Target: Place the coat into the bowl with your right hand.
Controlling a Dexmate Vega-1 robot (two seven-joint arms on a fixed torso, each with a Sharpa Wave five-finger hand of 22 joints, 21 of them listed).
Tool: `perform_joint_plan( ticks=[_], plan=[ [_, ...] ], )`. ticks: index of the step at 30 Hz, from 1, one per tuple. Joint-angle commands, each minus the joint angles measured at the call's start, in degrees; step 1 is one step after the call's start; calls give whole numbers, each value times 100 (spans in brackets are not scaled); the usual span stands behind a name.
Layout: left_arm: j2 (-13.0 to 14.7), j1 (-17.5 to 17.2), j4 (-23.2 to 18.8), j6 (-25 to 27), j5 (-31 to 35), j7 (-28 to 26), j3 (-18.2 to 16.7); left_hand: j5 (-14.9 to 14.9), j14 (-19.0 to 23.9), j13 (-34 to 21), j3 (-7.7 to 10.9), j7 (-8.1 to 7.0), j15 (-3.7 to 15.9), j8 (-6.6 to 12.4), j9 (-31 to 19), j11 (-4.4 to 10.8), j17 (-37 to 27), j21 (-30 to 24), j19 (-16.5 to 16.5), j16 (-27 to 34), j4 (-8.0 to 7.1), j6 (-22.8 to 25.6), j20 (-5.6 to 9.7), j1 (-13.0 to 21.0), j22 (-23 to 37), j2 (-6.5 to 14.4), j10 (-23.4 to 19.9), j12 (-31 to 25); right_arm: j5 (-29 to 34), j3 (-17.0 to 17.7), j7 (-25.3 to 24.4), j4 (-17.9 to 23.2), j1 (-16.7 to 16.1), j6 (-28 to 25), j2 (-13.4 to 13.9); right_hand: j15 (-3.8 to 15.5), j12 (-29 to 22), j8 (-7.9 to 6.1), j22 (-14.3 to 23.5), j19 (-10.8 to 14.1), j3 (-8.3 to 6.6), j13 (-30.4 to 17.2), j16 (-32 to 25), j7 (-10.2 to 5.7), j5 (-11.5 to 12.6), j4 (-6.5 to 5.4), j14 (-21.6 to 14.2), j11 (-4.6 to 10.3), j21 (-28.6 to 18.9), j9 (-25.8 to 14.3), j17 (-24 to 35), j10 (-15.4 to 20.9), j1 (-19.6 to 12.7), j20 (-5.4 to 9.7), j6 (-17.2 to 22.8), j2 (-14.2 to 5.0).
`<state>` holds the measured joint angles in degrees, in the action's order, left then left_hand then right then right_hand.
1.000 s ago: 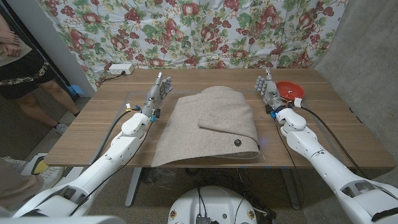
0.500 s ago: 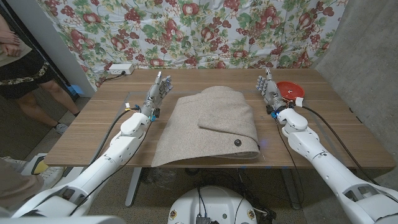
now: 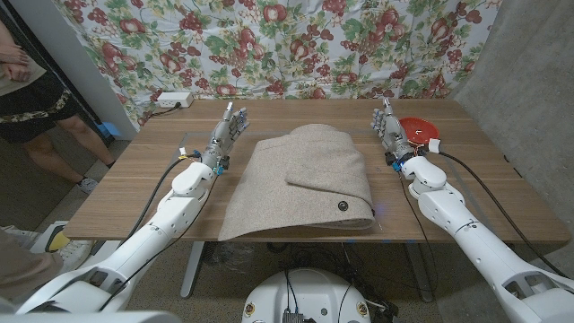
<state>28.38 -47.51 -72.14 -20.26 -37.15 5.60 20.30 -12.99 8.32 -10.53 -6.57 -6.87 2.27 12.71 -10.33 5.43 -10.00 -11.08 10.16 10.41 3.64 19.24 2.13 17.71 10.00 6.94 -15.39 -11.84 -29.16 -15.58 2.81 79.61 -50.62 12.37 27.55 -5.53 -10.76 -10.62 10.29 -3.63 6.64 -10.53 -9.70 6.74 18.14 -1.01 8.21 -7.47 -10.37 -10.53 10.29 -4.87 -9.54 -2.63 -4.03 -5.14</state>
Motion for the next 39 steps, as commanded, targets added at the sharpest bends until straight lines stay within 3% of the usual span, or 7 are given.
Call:
perform_joint_plan(
  ticks=[1, 11, 12, 14, 16, 28, 39],
  plan=[
    [-11, 43, 39, -15, 8, 85, 25, 18, -19, -19, 4, 16, 456, 0, -27, -5, -21, 0, -31, 8, 38, 64, 330, 29, 14, -12, -1, 6, 123, 2, -217, 475, -240, -297, 230, -55, -19, 1, 11, 8, 10, -25, -32, 218, 17, 34, 8, -28, -25, -24, 16, -49, -82, -52, -44, 4],
    [57, -26, -100, 23, 6, 43, -2, 21, -30, -19, 11, 22, 466, -12, -27, -5, -21, -3, -32, 9, 47, 83, 337, 34, 14, -20, -11, 6, 159, 32, -377, 712, -368, -388, 333, -61, -64, -28, 12, 96, 12, -28, -95, 251, 26, 84, -108, -38, -76, -26, 18, -6, -146, -60, -41, 47],
    [74, -46, -131, 30, 11, 48, 2, 21, -31, -19, 12, 26, 463, -14, -27, -8, -21, -2, -35, 10, 48, 85, 337, 35, 14, -21, -8, 7, 123, 48, -382, 787, -400, -445, 358, -64, -70, -33, 11, 159, 11, -29, -100, 235, 32, 108, -124, -27, -102, -26, 17, -16, -178, -194, -57, 61],
    [96, -55, -157, 51, 7, 75, 9, 21, -28, -19, 14, 25, 469, -16, -27, -17, -21, -2, -35, 11, 49, 87, 336, 36, 14, -21, -7, 8, 140, 54, -441, 893, -444, -502, 391, -214, -105, -61, 4, 364, 11, -34, -129, 232, 67, 201, -262, -8, -159, -29, 14, -16, -304, -720, -65, 107],
    [109, -72, -188, 64, -5, 79, 5, 22, -29, -19, 15, 26, 466, -18, -28, -16, -21, -3, -35, 11, 50, 89, 336, 36, 14, -21, -8, 8, 176, 54, -495, 980, -489, -525, 425, -214, -112, -62, 3, 405, 12, -35, -138, 229, 74, 211, -301, 3, -167, -29, 13, -9, -318, -796, -67, 112],
    [181, -151, -296, 82, -16, 62, -25, 23, -37, -20, 26, 41, 465, -20, -28, 1, -21, -6, -32, 13, 58, 134, 342, 41, 15, -21, -16, 8, 214, 120, -760, 1387, -728, -785, 597, -283, -160, -76, 0, 499, 29, -33, -171, 311, 107, 254, -500, -102, -170, -28, 8, 91, -366, -409, -40, 131],
    [188, -97, -297, -51, 51, 123, -13, 25, -39, -20, 38, 42, 476, -30, -29, -19, -21, -10, -26, 15, 63, 150, 350, 45, 15, -16, -19, 9, 164, 195, -810, 1598, -880, -936, 731, -273, -181, -106, -1, 449, 36, -23, -123, 444, 128, 272, -460, -287, -129, -26, 4, 181, -387, -373, 67, 129]
  ],
)
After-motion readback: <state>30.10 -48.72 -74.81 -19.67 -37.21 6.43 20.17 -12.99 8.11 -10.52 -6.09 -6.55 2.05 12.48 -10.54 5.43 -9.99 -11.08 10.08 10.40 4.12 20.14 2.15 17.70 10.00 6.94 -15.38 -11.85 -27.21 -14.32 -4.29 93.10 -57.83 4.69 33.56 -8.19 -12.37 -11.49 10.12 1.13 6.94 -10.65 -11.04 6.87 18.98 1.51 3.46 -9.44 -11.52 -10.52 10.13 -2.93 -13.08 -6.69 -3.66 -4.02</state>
